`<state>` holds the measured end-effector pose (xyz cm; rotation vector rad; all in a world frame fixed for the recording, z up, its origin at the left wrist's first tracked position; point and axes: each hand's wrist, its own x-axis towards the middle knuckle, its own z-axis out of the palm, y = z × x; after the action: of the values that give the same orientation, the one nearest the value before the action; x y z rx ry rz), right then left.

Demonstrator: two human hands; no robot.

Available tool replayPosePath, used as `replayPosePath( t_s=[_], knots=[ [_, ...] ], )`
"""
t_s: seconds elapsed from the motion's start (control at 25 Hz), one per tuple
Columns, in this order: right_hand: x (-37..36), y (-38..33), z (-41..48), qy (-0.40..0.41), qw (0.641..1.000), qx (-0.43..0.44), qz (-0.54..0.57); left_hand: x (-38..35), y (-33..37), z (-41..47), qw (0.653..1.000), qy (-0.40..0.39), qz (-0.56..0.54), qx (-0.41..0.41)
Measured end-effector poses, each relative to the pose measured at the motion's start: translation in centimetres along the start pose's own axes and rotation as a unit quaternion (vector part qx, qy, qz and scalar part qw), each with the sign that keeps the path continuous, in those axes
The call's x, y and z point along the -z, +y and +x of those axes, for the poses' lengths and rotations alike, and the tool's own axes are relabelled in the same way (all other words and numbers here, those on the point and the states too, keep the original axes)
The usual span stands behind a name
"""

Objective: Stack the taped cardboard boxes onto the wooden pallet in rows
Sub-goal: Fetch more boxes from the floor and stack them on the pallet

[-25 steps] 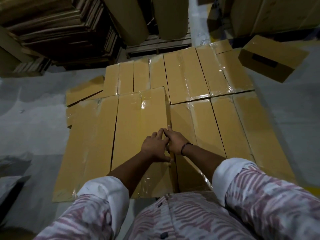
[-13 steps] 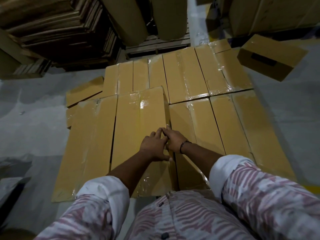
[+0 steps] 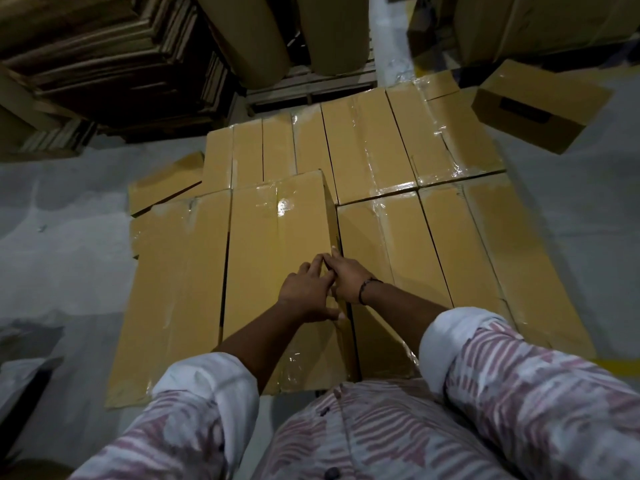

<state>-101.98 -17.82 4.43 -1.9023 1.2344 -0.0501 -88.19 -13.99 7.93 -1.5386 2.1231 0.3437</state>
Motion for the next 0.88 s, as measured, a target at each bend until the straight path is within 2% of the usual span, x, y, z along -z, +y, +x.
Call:
replayPosePath(
  t_s=[0.32, 0.52, 0.68, 0.88],
  knots=[
    [0.8, 0.5, -0.2, -0.012, 0.999, -0.014, -0.032, -0.5, 0.8, 0.3, 1.000, -0.004, -0.014, -0.002],
    [0.4, 0.3, -0.7, 0.002, 0.995, -0.021, -0.100, -1.7, 0.7, -0.9, 0.999, 0.016, -0.040, -0.004],
    [-0.6, -0.5, -1.7, 0.043, 0.985, 0.011, -0.164, -2.8, -0.3, -3.4, 0.996, 0.030, -0.076, 0.041],
    [-2.1, -2.2, -2.9, 0.016, 0.969, 0.037, -0.242, -4.9, -2.3, -7.3, 0.985, 0.040, -0.105, 0.134]
  ],
)
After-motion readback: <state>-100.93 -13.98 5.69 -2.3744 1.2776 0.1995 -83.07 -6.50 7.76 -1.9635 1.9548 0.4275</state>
